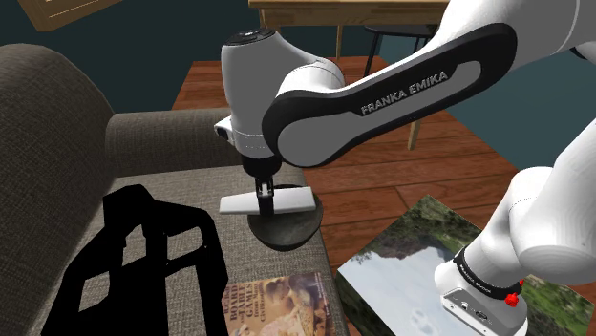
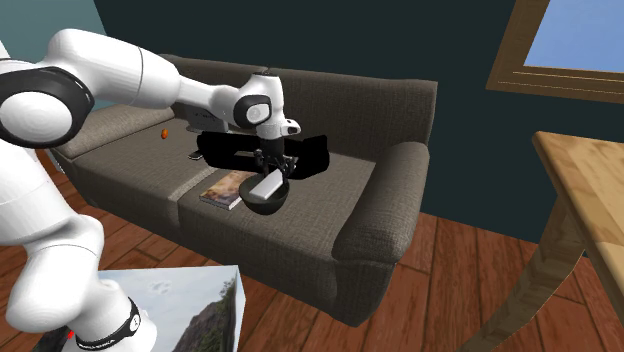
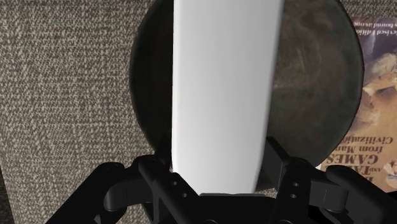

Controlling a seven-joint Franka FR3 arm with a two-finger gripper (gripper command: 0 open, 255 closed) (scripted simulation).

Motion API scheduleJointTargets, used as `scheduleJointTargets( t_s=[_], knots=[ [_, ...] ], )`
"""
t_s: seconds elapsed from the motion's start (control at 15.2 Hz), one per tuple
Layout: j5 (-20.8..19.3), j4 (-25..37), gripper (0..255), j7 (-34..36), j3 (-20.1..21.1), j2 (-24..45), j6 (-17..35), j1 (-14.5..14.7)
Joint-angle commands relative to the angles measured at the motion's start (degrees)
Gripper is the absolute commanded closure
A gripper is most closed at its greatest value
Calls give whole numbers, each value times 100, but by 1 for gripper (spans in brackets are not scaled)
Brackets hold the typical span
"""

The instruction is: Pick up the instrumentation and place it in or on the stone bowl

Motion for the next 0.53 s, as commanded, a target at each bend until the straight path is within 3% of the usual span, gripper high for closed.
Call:
scheduleJointTargets(
  t_s=[0.0, 0.2, 0.26, 0.46],
  knots=[
    [-3, -1, 255, 3, 1, 6, 10, 1],
    [-3, -1, 255, 3, 1, 6, 10, 1],
    [-4, -1, 0, 3, 1, 6, 10, 1],
    [-4, -1, 0, 3, 1, 6, 10, 1]
  ],
)
